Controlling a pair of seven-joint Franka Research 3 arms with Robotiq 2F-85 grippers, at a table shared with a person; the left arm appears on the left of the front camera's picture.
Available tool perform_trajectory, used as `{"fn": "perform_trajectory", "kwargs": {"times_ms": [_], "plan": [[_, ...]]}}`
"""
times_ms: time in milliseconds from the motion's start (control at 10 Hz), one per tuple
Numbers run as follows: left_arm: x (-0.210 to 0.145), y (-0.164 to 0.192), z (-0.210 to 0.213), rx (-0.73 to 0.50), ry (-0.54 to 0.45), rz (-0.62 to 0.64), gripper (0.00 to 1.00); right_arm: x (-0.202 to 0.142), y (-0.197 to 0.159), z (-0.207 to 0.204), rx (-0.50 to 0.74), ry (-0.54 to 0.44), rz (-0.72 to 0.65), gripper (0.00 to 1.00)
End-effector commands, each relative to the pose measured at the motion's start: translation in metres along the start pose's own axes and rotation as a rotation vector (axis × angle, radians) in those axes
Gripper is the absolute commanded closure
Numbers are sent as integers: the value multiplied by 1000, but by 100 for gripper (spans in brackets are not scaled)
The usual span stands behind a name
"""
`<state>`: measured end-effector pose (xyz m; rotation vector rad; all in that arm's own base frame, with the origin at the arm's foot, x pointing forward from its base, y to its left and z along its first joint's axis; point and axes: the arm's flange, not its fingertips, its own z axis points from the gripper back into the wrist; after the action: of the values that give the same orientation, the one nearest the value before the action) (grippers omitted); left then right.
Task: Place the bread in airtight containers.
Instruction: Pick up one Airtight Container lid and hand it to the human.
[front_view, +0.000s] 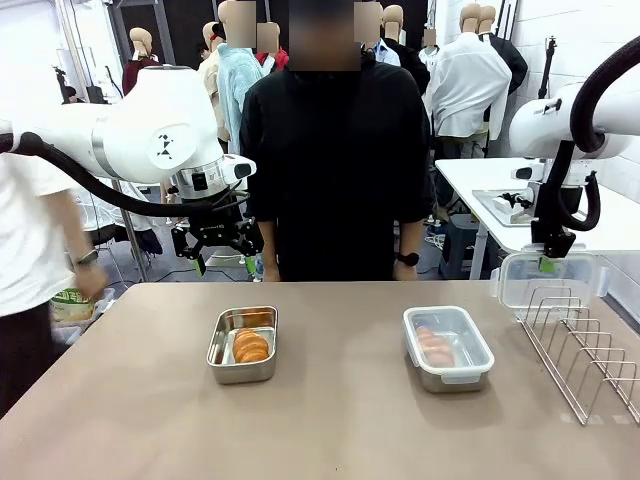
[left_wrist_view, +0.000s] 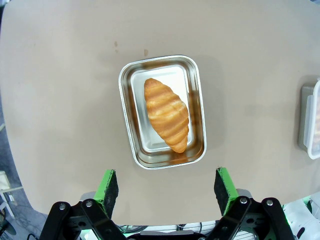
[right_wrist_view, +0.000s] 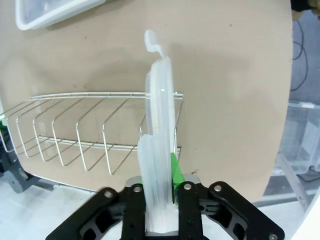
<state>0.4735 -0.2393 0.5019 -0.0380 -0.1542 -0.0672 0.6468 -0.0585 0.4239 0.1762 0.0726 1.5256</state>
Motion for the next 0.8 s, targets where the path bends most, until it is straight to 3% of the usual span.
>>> {"fn": "perform_trajectory", "kwargs": {"times_ms": [0, 700], "plan": [[0, 1, 2, 13, -7, 3, 0, 1, -6, 2, 25, 3, -14, 100], [0, 1, 2, 13, -7, 3, 0, 1, 14, 30, 72, -58, 19, 100]]}}
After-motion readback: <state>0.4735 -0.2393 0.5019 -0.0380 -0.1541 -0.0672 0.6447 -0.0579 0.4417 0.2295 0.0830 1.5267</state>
